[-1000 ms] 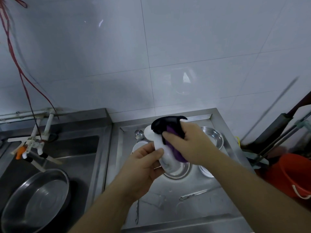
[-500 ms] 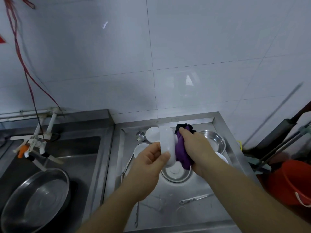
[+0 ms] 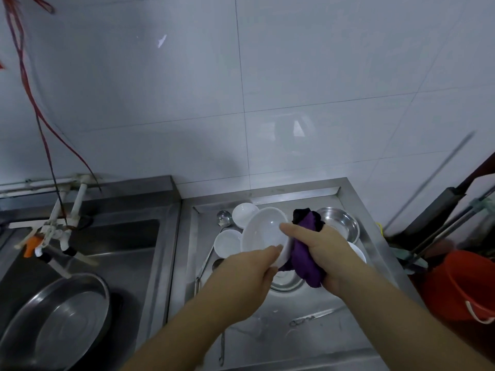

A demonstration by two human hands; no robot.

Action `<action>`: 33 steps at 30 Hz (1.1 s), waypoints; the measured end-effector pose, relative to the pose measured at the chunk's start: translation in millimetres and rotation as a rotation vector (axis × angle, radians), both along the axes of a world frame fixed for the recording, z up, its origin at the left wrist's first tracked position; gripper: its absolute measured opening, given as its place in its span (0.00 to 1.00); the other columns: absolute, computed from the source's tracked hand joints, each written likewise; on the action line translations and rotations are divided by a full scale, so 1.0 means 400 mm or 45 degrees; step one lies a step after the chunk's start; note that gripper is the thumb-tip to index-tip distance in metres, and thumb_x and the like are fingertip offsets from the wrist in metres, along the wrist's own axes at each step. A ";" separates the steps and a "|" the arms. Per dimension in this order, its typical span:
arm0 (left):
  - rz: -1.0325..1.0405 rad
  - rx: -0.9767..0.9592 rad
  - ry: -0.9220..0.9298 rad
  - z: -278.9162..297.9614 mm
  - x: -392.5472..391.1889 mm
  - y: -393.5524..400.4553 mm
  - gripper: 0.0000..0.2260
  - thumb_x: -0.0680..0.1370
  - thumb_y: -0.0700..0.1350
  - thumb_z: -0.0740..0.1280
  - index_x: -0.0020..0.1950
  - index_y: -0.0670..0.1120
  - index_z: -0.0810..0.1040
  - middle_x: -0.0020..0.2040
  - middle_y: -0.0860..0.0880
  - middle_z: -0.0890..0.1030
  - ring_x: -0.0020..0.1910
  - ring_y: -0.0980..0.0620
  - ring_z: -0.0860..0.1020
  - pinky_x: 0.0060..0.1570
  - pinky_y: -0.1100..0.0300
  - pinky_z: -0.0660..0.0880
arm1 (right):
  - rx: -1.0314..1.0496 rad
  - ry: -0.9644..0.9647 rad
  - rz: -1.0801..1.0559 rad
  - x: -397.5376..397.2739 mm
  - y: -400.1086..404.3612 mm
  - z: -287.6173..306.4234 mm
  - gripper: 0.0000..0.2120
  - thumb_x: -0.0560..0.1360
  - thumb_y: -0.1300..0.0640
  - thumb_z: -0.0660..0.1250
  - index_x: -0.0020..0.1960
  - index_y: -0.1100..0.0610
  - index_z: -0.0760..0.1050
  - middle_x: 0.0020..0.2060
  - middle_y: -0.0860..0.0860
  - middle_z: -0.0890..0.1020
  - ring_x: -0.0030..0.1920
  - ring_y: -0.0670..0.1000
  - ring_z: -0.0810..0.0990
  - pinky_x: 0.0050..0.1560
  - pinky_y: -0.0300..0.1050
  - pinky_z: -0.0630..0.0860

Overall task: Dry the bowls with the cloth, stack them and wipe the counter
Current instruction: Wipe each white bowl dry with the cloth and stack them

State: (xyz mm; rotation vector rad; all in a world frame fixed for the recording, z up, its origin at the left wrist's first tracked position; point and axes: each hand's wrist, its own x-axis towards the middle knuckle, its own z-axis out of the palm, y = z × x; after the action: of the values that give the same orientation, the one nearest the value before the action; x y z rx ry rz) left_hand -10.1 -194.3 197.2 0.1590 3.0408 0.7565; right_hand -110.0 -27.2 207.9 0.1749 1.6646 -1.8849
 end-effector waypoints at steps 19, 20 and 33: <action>0.751 1.570 -0.689 -0.235 -0.038 -0.001 0.08 0.86 0.42 0.65 0.60 0.43 0.83 0.52 0.44 0.88 0.48 0.50 0.88 0.43 0.61 0.84 | -0.103 -0.312 -0.496 0.165 0.132 -0.244 0.18 0.75 0.59 0.74 0.63 0.64 0.78 0.49 0.66 0.87 0.42 0.66 0.88 0.38 0.52 0.83; 0.742 1.596 -0.720 -0.243 -0.040 0.009 0.10 0.86 0.44 0.64 0.61 0.43 0.83 0.51 0.45 0.89 0.49 0.48 0.88 0.44 0.59 0.84 | -0.088 -0.337 -0.542 0.174 0.144 -0.262 0.18 0.75 0.60 0.74 0.63 0.64 0.78 0.49 0.66 0.87 0.43 0.67 0.88 0.38 0.52 0.83; 0.859 1.454 -1.001 -0.415 -0.096 0.229 0.07 0.85 0.45 0.66 0.59 0.47 0.84 0.51 0.47 0.89 0.47 0.51 0.88 0.43 0.59 0.84 | 0.258 -0.481 -0.693 0.116 0.354 -0.473 0.17 0.70 0.65 0.80 0.56 0.65 0.80 0.42 0.61 0.88 0.37 0.61 0.88 0.32 0.59 0.84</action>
State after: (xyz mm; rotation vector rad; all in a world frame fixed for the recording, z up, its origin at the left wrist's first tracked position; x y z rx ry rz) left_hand -48.5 -102.5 31.3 -0.9376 1.5974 1.8869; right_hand -63.7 114.5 18.8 1.0912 1.6376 -1.8836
